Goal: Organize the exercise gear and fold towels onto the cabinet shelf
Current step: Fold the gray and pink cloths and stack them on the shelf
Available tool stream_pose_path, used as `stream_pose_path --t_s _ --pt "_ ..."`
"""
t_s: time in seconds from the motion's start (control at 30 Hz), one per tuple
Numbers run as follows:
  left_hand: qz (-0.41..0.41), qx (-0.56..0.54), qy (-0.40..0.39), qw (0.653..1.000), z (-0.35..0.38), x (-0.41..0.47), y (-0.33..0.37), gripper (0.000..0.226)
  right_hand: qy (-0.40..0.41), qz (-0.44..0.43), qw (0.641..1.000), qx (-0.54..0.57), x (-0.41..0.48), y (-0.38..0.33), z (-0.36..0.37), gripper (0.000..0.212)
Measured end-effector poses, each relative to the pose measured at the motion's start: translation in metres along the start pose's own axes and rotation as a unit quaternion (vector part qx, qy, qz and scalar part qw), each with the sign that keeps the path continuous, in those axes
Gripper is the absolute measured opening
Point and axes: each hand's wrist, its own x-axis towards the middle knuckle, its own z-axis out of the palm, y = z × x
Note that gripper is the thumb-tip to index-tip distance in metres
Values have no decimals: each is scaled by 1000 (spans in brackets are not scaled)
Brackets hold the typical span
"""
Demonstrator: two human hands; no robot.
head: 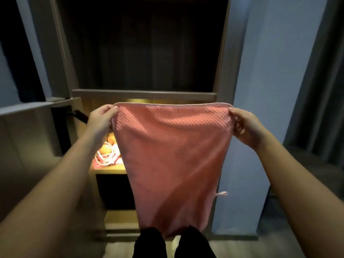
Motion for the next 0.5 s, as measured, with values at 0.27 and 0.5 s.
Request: stream_pose_path --t_s 0.27,0.5 --pt "-54 -157 -70 984 -19 -86 14 30 -71 41 987 139 -88 -3 1 20" --pt "-165 -91 -62 980 -15 -117 -50 23 -27 181 969 167 -113 66 -5 19"
